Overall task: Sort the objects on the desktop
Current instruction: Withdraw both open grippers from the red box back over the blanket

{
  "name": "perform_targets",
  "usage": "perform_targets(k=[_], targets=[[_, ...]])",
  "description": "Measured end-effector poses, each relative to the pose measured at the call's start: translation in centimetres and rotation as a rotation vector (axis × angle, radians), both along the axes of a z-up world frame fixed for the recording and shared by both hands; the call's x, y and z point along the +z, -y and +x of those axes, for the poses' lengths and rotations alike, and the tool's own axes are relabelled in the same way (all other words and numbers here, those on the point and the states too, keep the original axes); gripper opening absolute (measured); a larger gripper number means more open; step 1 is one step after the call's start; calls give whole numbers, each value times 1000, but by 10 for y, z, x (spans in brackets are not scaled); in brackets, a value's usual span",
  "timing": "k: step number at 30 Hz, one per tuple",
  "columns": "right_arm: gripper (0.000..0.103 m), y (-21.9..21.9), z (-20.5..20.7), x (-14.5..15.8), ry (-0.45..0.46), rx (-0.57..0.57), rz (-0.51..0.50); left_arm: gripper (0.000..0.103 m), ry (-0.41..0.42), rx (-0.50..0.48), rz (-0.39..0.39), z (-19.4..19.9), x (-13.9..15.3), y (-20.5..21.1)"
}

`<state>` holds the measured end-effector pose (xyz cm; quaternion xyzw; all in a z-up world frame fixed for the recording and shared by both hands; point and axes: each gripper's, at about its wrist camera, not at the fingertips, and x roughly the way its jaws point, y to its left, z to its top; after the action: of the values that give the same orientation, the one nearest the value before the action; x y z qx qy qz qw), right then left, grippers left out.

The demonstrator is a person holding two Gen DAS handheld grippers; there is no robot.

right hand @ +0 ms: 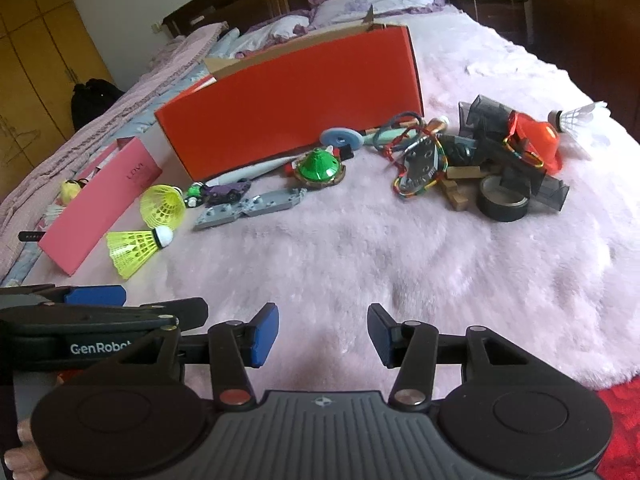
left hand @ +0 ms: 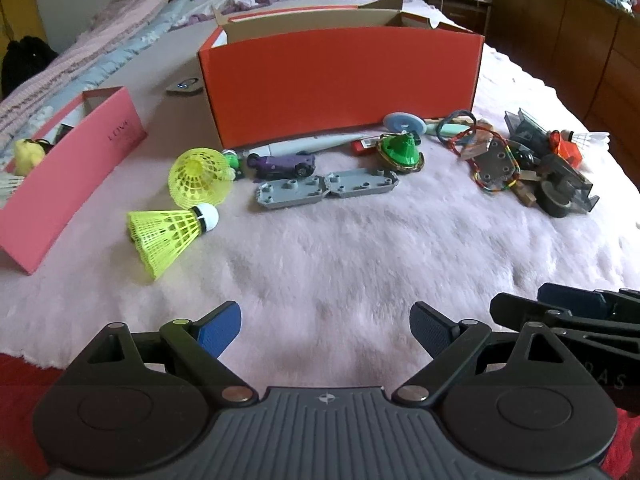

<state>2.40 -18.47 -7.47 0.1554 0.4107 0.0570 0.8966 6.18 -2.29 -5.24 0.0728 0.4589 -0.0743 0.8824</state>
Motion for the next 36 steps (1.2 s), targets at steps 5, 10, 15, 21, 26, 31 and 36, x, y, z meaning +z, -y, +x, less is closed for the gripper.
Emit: perform_targets(k=[5, 10, 15, 21, 26, 31, 36], targets=[[53, -1, -15, 11, 19, -3, -1, 93, 9, 10, 1, -13, 10, -1], [54, -4, -34, 23, 55, -9, -9, 95, 49, 13, 5, -32, 20, -3], [55, -9, -55, 28, 64, -2, -19, 95, 44, 9, -3, -46, 20, -6], [55, -4, -53, 24, 67, -5, -22, 95, 48, 8, 16, -43, 16, -3], [54, 9, -35, 10, 68, -32, -21, 96, 21, 37, 9, -34, 2, -4], [51, 31, 1, -7, 66, -88, -21, 96, -4, 57, 3, -25, -12, -8], [46, 47, 50, -19, 86, -112, -17, 96, -19, 67, -10, -15, -21, -10]])
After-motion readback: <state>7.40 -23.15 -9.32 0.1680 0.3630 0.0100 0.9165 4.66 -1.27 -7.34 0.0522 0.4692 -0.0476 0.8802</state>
